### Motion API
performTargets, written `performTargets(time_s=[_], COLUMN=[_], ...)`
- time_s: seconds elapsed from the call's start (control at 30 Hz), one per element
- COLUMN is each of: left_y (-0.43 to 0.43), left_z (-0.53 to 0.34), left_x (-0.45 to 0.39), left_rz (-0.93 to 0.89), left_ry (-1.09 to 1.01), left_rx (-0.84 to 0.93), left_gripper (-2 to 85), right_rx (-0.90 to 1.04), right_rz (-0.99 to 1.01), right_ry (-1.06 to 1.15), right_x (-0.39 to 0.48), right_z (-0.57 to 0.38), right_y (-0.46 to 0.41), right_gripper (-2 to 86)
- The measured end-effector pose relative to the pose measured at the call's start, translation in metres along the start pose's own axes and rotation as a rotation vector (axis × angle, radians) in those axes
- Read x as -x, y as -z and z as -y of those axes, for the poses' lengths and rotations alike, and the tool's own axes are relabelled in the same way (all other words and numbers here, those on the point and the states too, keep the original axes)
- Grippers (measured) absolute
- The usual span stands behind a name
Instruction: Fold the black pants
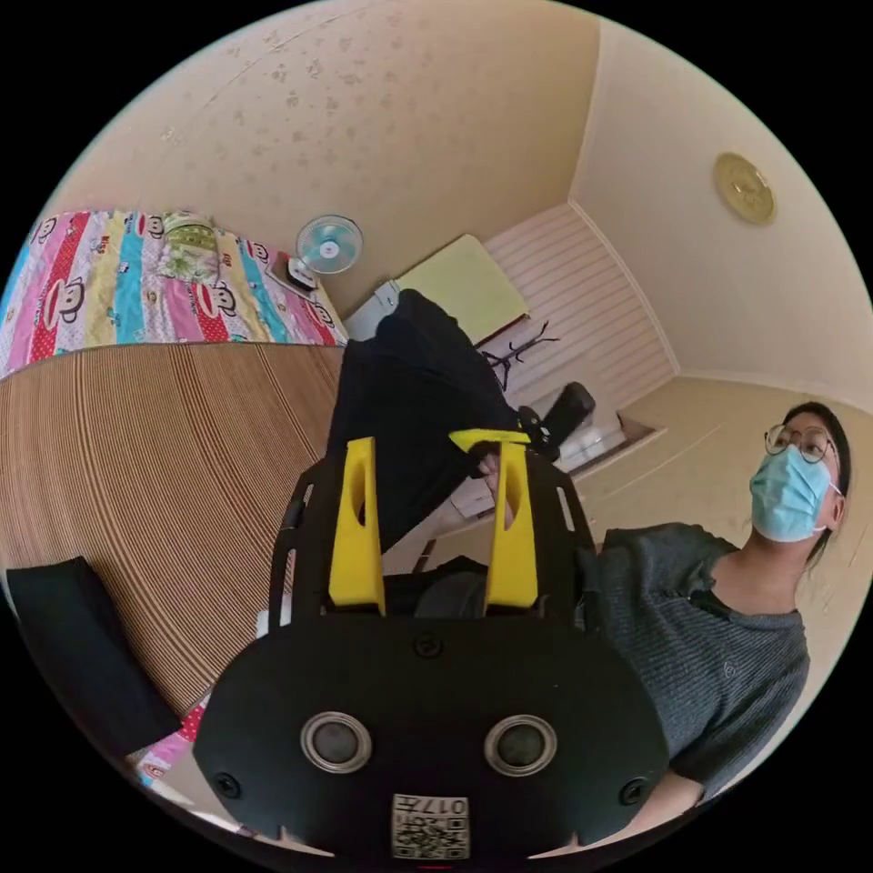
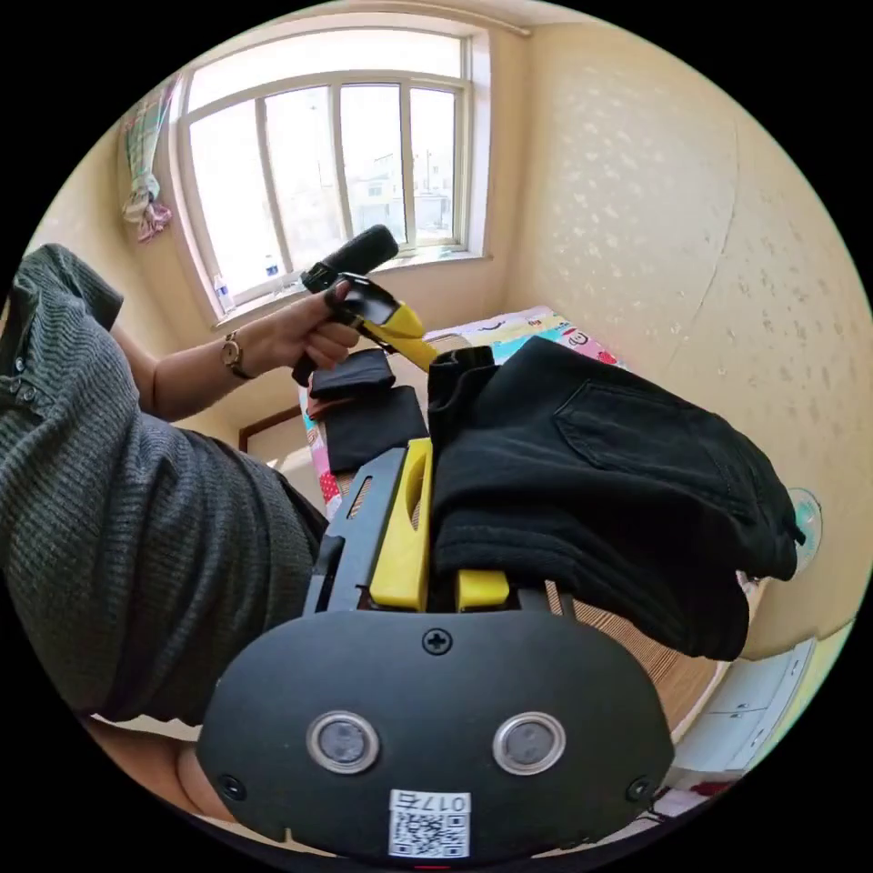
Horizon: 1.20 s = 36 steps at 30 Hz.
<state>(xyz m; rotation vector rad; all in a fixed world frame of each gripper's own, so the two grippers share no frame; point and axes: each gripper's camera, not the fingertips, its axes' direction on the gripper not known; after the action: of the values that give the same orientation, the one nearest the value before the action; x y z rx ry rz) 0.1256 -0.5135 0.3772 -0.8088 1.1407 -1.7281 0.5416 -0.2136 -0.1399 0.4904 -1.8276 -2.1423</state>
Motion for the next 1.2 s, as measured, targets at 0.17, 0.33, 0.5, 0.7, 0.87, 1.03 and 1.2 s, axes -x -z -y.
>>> performTargets(time_s=[0.17, 0.33, 0.5, 0.7, 0.87, 1.03, 1.2], left_y=[-0.067, -0.109, -0.1, -0.067, -0.023, -0.026, -0.036], left_z=[0.012, -0.025, -0.034, -0.035, -0.042, -0.061, -0.07], left_x=[0.109, 0.144, 0.104, 0.057, 0.056, 0.07, 0.092], left_rz=[-0.562, -0.553, -0.489, -0.398, -0.484, -0.664, -0.715], left_ry=[0.129, 0.122, -0.217, -0.517, -0.658, -0.753, -0.771], left_rx=[0.129, 0.266, 0.244, 0.18, 0.061, 0.061, 0.079], left_gripper=[19.9, 11.4, 10.6, 10.1, 9.9, 9.8, 10.1], right_rx=[0.024, -0.025, -0.099, -0.254, -0.389, -0.547, -0.714], right_rz=[0.163, 0.399, 0.71, 1.116, 1.172, 1.456, 1.378], right_ry=[0.151, 0.105, -0.053, -0.213, -0.45, -0.513, -0.586], right_x=[0.065, 0.049, 0.018, -0.043, -0.107, -0.136, -0.148], right_z=[0.015, -0.009, -0.041, -0.09, -0.143, -0.14, -0.14], right_y=[-0.032, -0.035, -0.033, -0.043, -0.063, -0.107, -0.106], right_gripper=[-0.7, -0.2, 4.4, 10.2, 16.6, 20.0, 7.7])
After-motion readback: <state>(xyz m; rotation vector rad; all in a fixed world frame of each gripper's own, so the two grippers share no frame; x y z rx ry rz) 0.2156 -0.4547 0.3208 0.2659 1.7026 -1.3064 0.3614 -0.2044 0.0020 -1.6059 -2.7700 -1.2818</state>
